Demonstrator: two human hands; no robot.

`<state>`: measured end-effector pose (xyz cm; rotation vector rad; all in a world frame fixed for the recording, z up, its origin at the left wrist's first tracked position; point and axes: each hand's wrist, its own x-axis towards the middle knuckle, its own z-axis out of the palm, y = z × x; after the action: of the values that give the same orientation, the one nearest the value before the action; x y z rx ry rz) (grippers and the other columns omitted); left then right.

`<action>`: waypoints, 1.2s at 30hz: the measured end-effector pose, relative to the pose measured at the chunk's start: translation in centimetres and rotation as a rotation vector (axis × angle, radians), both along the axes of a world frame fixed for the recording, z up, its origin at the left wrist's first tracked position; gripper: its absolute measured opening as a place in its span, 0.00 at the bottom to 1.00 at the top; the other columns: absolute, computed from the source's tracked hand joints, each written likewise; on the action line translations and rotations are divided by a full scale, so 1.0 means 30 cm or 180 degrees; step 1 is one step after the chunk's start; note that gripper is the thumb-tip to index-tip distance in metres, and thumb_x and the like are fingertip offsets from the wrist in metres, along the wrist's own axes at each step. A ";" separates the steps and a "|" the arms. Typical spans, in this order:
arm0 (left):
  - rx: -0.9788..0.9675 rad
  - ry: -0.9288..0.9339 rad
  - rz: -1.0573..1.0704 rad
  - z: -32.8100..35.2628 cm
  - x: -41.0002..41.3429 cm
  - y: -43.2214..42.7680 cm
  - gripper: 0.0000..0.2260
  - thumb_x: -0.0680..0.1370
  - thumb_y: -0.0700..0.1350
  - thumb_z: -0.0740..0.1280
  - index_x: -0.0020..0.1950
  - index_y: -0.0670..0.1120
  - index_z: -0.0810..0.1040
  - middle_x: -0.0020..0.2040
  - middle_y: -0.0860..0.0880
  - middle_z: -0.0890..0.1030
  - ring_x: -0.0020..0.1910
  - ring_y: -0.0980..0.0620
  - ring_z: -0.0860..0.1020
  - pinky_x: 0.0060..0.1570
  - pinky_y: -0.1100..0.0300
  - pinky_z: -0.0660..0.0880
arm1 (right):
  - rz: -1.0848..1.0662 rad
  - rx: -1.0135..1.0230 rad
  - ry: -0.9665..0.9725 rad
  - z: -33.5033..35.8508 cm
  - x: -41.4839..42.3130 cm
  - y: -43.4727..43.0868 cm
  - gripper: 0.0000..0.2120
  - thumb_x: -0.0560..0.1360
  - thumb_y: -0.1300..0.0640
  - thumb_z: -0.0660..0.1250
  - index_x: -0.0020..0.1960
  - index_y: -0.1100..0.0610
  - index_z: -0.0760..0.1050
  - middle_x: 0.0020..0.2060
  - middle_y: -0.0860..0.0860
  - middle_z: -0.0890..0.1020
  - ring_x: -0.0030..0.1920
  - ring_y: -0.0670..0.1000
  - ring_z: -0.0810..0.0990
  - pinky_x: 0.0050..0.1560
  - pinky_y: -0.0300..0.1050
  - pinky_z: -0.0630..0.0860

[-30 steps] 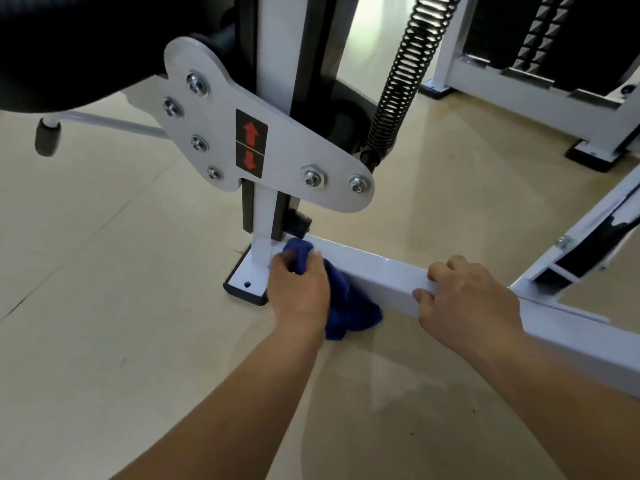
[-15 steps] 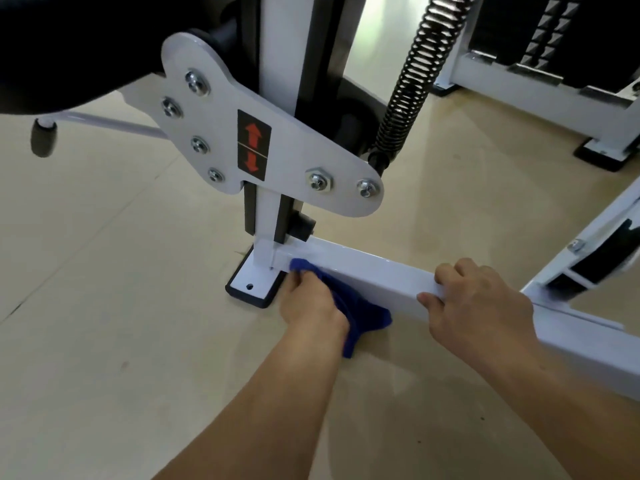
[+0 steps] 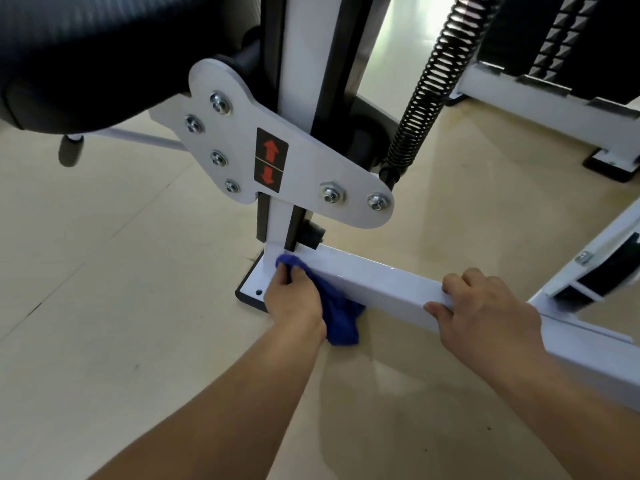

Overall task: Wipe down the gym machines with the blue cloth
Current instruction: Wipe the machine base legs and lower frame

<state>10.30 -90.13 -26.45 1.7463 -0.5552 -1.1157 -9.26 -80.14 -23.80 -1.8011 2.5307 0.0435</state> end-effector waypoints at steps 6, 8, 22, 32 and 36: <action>0.0236 0.0034 -0.1322 -0.053 -0.122 0.171 0.10 0.83 0.53 0.66 0.59 0.52 0.82 0.50 0.55 0.84 0.50 0.55 0.82 0.47 0.60 0.77 | -0.0004 -0.0022 -0.0106 0.001 -0.005 0.000 0.15 0.81 0.38 0.58 0.56 0.48 0.72 0.46 0.45 0.66 0.53 0.51 0.73 0.39 0.46 0.67; 0.0269 -0.0235 -0.1268 -0.046 -0.094 0.112 0.13 0.81 0.56 0.67 0.47 0.47 0.83 0.44 0.50 0.85 0.46 0.49 0.83 0.47 0.54 0.81 | 0.0000 0.0050 -0.0104 0.002 -0.004 0.002 0.15 0.82 0.37 0.57 0.57 0.48 0.70 0.47 0.45 0.65 0.53 0.50 0.72 0.40 0.46 0.67; -0.0080 -0.0051 -0.0884 -0.081 -0.197 0.224 0.15 0.78 0.51 0.73 0.63 0.53 0.75 0.53 0.60 0.79 0.52 0.58 0.79 0.53 0.61 0.75 | -0.0048 0.0163 -0.0291 0.013 -0.010 -0.005 0.15 0.82 0.37 0.58 0.58 0.48 0.70 0.51 0.47 0.70 0.56 0.51 0.73 0.43 0.47 0.68; -0.0217 -0.0308 -0.1067 -0.070 -0.221 0.240 0.09 0.82 0.46 0.66 0.60 0.50 0.83 0.55 0.53 0.84 0.56 0.53 0.81 0.64 0.53 0.77 | -0.0013 0.0128 -0.0187 0.006 -0.017 -0.004 0.15 0.81 0.37 0.58 0.57 0.48 0.70 0.50 0.46 0.70 0.54 0.51 0.72 0.42 0.47 0.69; -0.0082 -0.0125 -0.1508 -0.050 -0.288 0.284 0.05 0.79 0.44 0.69 0.49 0.47 0.85 0.44 0.52 0.86 0.45 0.53 0.84 0.51 0.58 0.80 | -0.0105 0.0158 -0.0364 0.012 -0.024 -0.013 0.16 0.80 0.37 0.60 0.59 0.47 0.73 0.54 0.47 0.74 0.58 0.52 0.73 0.44 0.47 0.69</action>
<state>1.67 -81.60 -27.96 1.6595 -1.0401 -1.3891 -9.98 -80.53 -23.44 -1.6925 2.4579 0.0023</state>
